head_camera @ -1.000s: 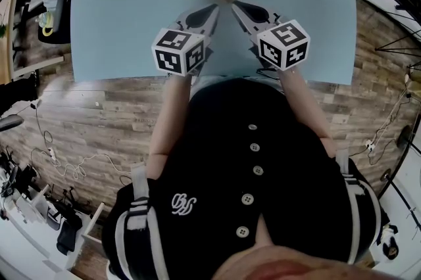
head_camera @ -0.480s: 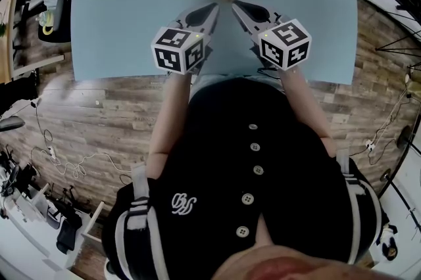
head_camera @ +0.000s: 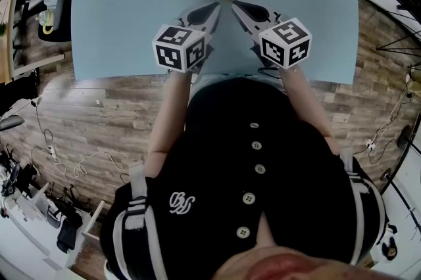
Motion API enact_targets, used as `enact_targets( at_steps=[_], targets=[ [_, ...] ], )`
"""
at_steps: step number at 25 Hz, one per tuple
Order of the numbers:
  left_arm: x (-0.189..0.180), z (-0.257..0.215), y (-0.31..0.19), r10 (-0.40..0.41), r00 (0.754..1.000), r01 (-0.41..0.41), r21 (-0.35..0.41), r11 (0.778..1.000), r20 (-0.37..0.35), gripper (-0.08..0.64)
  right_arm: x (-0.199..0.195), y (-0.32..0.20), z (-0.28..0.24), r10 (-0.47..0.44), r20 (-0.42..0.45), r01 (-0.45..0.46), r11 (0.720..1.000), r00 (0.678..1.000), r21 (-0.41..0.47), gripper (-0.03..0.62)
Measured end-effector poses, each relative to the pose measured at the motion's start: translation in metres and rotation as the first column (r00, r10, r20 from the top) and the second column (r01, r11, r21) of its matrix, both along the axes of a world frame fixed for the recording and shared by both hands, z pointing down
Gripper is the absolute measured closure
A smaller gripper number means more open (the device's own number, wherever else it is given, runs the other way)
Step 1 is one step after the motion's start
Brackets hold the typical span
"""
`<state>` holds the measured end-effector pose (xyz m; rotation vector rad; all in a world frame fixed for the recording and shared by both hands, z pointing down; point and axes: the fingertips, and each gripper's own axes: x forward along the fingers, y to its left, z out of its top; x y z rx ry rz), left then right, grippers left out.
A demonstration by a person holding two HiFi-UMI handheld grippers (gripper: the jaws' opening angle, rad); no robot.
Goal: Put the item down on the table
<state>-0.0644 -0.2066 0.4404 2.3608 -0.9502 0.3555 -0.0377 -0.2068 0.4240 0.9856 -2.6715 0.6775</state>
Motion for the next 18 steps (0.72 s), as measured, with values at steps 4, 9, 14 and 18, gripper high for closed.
enact_targets(
  at_steps=[4, 9, 14, 18],
  targets=[
    [0.0004, 0.0003, 0.0003, 0.010, 1.000, -0.010, -0.007, 1.000, 0.004, 0.551, -0.0016, -0.0008, 0.0016, -0.001, 0.008, 0.001, 1.000, 1.000, -0.012, 0.581],
    [-0.0007, 0.0030, 0.0011, 0.012, 1.000, -0.012, -0.013, 1.000, 0.009, 0.551, -0.0035, -0.0013, 0.0019, -0.002, 0.017, 0.002, 1.000, 1.000, -0.012, 0.581],
    [-0.0016, 0.0048, -0.0002, 0.013, 1.000, -0.013, -0.017, 1.000, 0.007, 0.551, -0.0046, -0.0038, -0.0013, 0.001, 0.025, -0.001, 1.000, 1.000, -0.006, 0.581],
    [-0.0007, 0.0053, -0.0020, 0.015, 1.000, -0.014, -0.015, 1.000, 0.013, 0.551, -0.0037, -0.0059, -0.0025, 0.004, 0.025, -0.004, 1.000, 1.000, 0.000, 0.581]
  ],
)
